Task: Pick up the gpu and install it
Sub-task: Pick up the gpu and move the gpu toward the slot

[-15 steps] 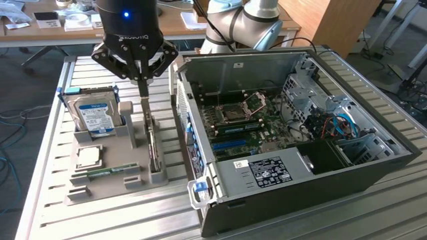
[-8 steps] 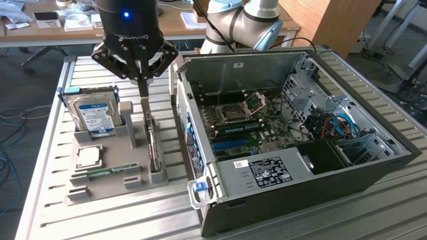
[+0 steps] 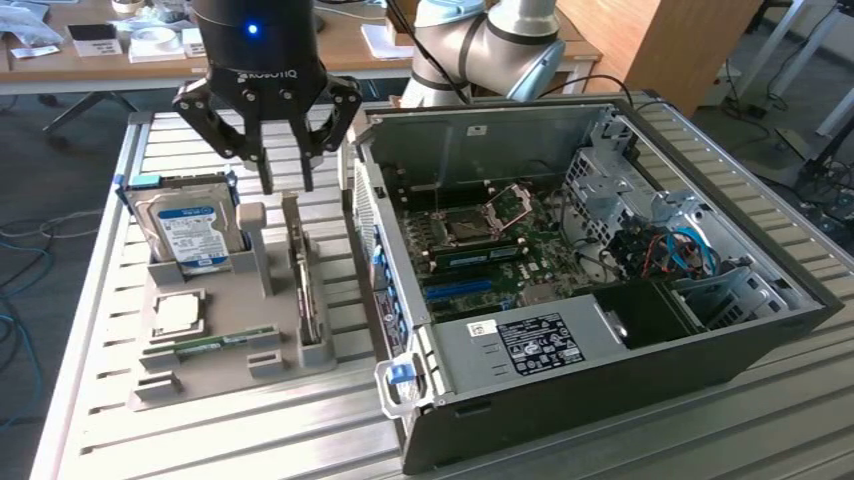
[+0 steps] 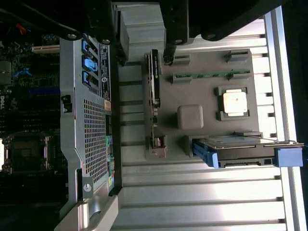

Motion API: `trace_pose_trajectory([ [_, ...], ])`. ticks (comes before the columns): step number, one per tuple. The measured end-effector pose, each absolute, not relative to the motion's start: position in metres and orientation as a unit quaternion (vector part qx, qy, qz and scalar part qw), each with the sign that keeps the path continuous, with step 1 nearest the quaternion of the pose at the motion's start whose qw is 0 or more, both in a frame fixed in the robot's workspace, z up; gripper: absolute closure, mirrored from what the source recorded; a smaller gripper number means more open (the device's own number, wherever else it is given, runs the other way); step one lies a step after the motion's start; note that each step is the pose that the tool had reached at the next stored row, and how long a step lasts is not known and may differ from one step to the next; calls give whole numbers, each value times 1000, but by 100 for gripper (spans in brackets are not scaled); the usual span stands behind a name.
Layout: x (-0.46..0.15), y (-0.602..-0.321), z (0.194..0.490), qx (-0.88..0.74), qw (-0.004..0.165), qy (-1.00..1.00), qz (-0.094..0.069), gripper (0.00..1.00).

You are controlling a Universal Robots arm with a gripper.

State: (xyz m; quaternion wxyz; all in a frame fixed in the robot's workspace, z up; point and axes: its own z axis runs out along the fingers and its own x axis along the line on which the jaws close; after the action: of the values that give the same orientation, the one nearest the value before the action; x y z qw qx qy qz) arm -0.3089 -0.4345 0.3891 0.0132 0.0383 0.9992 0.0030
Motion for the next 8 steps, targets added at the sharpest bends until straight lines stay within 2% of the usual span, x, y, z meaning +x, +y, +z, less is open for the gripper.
trace_pose_trajectory([
  [1, -309, -435, 389, 38, 13, 999, 3, 59],
  [2, -309, -435, 389, 38, 13, 999, 3, 53],
  [8, -309, -435, 384, 38, 13, 999, 3, 53],
])
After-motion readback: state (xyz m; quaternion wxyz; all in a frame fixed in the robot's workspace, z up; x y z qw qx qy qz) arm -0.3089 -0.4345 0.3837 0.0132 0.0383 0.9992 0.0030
